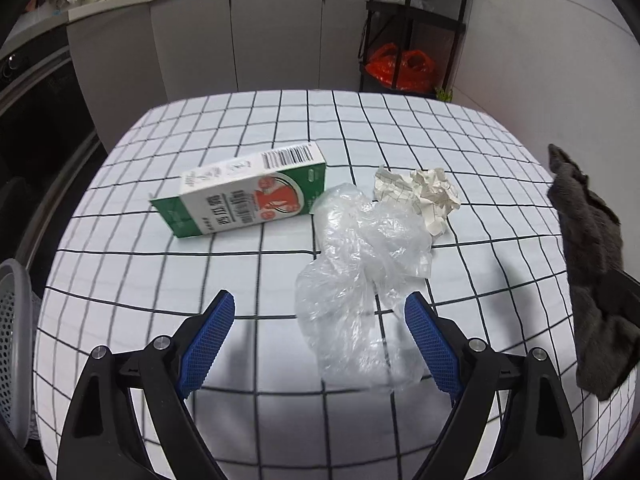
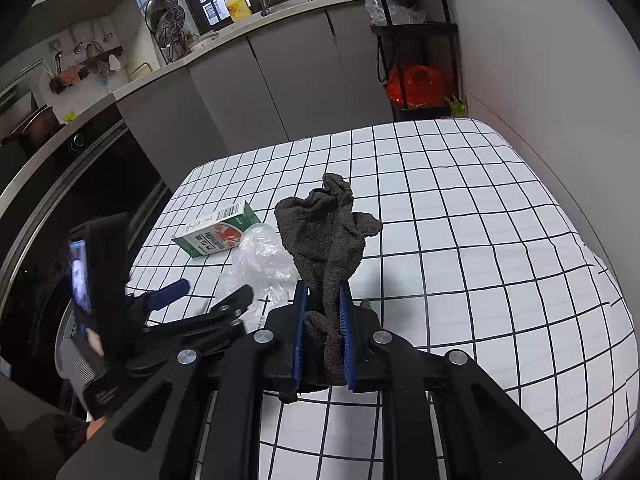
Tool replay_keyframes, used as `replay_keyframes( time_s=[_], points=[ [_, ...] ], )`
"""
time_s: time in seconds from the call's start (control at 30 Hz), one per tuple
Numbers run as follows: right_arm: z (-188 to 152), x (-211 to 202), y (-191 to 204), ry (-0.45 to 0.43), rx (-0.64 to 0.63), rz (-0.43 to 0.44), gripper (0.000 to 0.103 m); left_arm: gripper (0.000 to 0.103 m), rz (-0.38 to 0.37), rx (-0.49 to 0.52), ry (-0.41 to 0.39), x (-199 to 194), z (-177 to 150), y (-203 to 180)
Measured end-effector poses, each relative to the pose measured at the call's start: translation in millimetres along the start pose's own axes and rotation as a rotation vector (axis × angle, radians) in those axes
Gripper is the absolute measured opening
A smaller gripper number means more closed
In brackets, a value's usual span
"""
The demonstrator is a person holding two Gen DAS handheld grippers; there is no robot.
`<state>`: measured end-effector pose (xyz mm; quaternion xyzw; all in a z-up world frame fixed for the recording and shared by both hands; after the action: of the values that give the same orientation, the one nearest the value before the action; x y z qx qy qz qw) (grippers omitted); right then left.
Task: Collect trash
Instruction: 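Grasp the clear plastic bag with the left tool while the right tool holds the cloth, then carry the plastic bag and grey cloth over the wastebasket and open both tools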
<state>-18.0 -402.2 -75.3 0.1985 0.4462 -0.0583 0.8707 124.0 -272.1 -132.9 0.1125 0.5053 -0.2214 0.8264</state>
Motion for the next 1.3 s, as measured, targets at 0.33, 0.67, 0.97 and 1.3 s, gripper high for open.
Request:
replay_keyframes(
  time_s=[0.33,0.67,0.97,1.3],
  points=[
    [-1.5,-2.4,9.1,0.001,-0.021,0.03,0.015,0.036,-0.033,-0.026,0.052,21.5,5.4,-2.1],
    [-4.8,0.3,19.3,0.014,-0.055,0.043,0.015,0.012,-0.035,-0.035,-0.005,-37.7,-27.7,21.5],
    [-16.9,-0.1,66.7,0.021,-0.118,0.115,0.015,0.012,0.057,-0.07,-0.091,-115.3,-66.0,87.5],
    [-37.6,13.7,168.0,0.066,-0.229,0.218,0.015,0.012,0.234,-0.209,-0.131,-181.6,-98.7,196.8]
  ],
)
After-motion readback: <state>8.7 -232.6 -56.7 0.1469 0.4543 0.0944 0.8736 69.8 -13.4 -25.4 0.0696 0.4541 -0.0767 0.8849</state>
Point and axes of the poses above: each gripper's, at about its wrist camera, not at the fingertips, and x roughly the way its jaws point, y to its left, z to its top, the point moved 1 cm from there along x, roughly the way its jaws point, and after that the axes turned 9 degrees about y, right-handed, at the moved point
